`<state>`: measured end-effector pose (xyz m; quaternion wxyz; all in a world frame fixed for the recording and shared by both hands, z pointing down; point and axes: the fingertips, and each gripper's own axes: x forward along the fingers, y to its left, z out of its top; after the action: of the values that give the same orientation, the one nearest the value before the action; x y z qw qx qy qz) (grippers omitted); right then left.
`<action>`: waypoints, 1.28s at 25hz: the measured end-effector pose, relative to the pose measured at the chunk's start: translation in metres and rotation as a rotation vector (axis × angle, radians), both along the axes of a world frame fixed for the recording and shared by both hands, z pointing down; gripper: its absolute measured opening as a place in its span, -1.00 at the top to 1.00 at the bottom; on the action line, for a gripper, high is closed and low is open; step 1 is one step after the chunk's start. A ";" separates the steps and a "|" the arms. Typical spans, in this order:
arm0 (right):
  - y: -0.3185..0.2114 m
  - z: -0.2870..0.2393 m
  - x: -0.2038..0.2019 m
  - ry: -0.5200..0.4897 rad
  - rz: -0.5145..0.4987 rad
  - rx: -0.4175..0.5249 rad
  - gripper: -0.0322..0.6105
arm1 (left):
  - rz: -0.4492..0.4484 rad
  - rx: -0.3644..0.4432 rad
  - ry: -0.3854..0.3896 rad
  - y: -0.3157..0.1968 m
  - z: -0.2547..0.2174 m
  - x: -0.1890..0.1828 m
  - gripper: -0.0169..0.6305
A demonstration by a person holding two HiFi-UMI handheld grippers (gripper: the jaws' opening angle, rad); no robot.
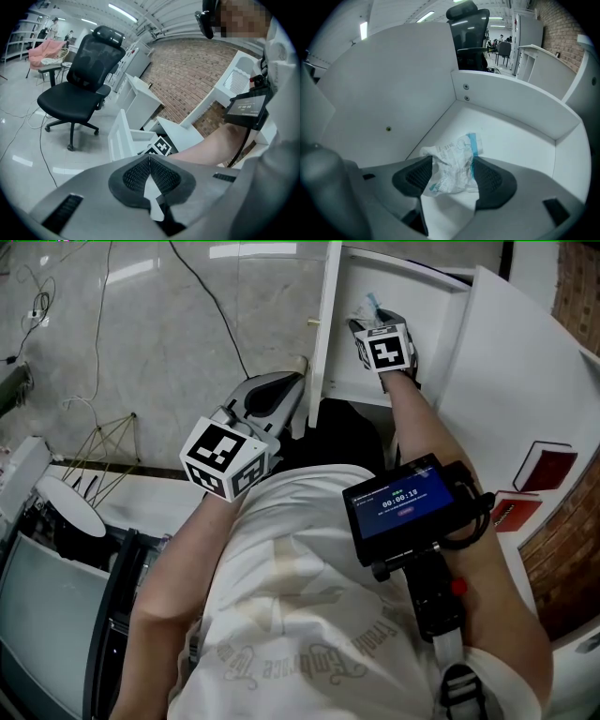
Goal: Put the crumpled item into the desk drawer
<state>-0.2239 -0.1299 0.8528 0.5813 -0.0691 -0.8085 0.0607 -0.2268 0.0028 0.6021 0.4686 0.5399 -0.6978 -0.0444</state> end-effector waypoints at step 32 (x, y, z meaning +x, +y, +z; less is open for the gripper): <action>-0.016 -0.111 0.000 -0.182 0.339 -0.032 0.69 | 0.120 0.126 -0.064 -0.017 -0.048 -0.025 0.88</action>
<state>-0.2236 -0.1458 0.7415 0.4860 0.0537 -0.8567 0.1642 -0.2519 -0.0137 0.5541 0.4128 0.6103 -0.6747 -0.0429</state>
